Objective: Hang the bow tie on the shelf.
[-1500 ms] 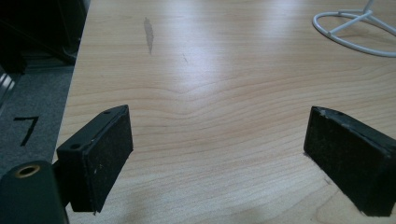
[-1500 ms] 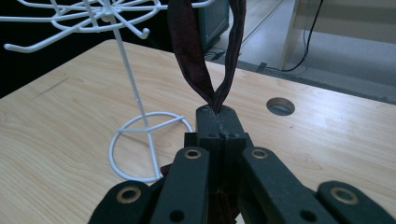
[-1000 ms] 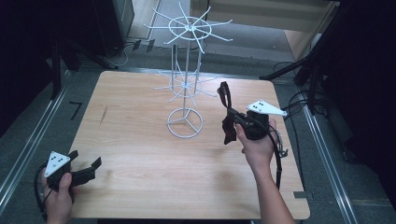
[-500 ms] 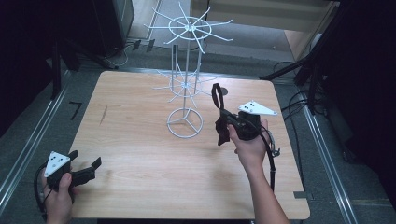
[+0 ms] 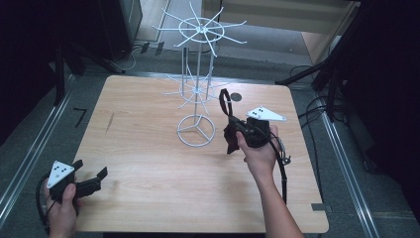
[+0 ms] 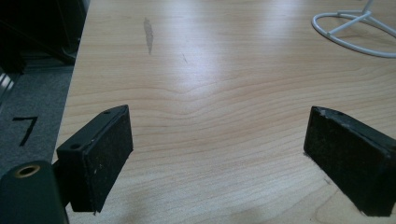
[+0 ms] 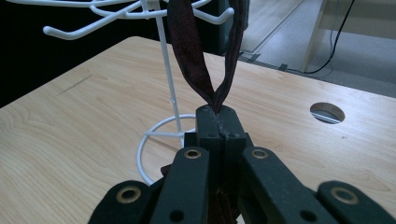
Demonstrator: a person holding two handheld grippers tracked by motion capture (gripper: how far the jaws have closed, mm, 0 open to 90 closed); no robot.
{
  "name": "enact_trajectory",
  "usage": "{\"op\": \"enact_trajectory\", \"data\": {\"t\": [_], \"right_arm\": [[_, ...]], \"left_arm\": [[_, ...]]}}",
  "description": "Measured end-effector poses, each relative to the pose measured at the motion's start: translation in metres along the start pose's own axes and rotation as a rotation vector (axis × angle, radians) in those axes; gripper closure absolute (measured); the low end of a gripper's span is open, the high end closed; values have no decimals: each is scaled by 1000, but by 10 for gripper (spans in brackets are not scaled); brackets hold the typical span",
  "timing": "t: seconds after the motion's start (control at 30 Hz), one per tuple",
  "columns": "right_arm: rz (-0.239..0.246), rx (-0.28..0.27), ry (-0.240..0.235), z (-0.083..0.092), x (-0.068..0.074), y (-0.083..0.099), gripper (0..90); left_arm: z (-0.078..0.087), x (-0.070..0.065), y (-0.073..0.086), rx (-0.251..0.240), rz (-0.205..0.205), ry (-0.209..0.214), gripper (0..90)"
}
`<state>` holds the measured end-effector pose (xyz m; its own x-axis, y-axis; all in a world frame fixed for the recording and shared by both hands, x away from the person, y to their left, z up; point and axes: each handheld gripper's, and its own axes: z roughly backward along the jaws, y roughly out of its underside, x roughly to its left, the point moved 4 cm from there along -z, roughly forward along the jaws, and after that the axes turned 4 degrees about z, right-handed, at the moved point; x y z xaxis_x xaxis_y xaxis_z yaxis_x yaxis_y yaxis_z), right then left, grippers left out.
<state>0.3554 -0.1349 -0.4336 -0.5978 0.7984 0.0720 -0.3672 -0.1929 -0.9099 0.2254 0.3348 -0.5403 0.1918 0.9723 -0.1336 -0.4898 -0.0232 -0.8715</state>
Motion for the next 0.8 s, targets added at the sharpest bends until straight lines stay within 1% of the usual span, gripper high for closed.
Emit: {"op": "enact_trajectory", "data": {"t": [0.73, 0.8], "right_arm": [[16, 31, -6, -27, 10, 0, 900], [12, 35, -8, -30, 11, 1, 900]], "left_arm": [[0, 0, 0, 0, 3, 6, 88], [0, 1, 0, 0, 3, 6, 88]]}}
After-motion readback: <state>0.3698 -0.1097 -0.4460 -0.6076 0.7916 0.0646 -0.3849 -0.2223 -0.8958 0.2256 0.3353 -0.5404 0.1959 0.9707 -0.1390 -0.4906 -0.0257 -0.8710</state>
